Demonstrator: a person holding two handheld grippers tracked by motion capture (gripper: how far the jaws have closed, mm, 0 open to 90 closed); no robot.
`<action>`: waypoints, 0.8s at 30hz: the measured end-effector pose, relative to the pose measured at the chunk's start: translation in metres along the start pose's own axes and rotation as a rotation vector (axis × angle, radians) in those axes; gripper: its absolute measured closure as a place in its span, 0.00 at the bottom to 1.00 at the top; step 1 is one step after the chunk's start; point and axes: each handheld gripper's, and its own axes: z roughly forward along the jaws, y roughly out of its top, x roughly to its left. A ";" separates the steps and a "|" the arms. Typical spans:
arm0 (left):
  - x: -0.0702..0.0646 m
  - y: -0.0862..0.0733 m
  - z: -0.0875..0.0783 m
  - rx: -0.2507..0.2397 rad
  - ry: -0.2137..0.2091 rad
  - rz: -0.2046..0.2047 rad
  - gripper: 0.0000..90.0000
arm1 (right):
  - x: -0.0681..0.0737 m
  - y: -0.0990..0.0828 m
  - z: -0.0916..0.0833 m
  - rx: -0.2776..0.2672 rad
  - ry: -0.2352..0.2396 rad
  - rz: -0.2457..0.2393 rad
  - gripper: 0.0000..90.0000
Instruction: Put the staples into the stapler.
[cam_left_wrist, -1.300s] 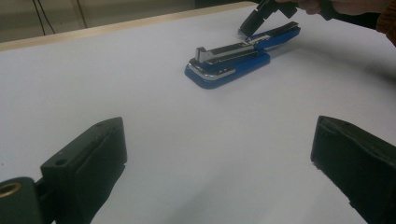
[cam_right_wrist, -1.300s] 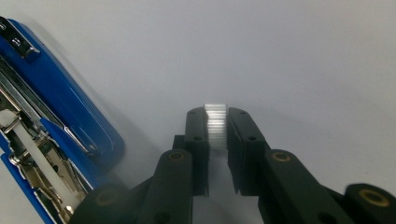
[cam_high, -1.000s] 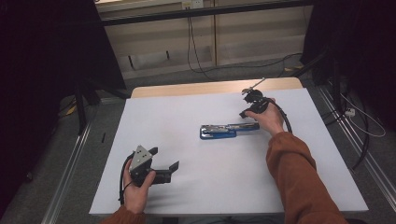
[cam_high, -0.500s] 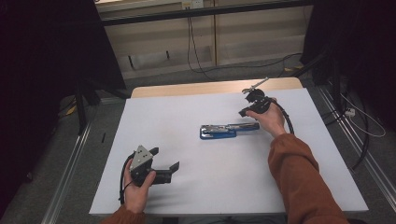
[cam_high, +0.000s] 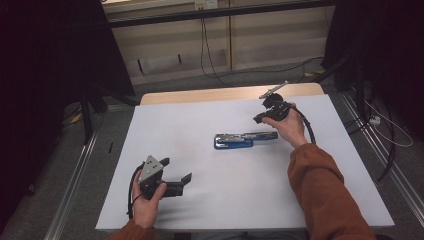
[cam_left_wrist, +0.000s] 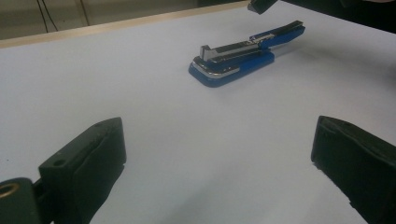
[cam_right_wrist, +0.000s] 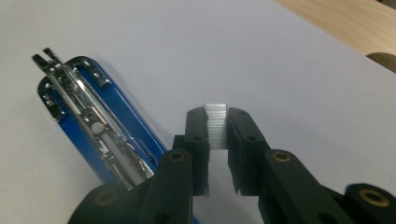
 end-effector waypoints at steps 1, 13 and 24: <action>0.000 0.000 0.000 0.000 0.000 0.000 0.04 | 0.000 0.000 0.000 0.000 0.000 0.000 0.88; 0.002 0.000 0.001 -0.005 0.000 -0.006 0.04 | 0.017 0.008 -0.007 -0.036 0.064 -0.055 0.88; 0.001 0.000 0.001 -0.003 -0.003 0.000 0.04 | 0.024 0.011 -0.010 -0.041 0.116 -0.089 0.88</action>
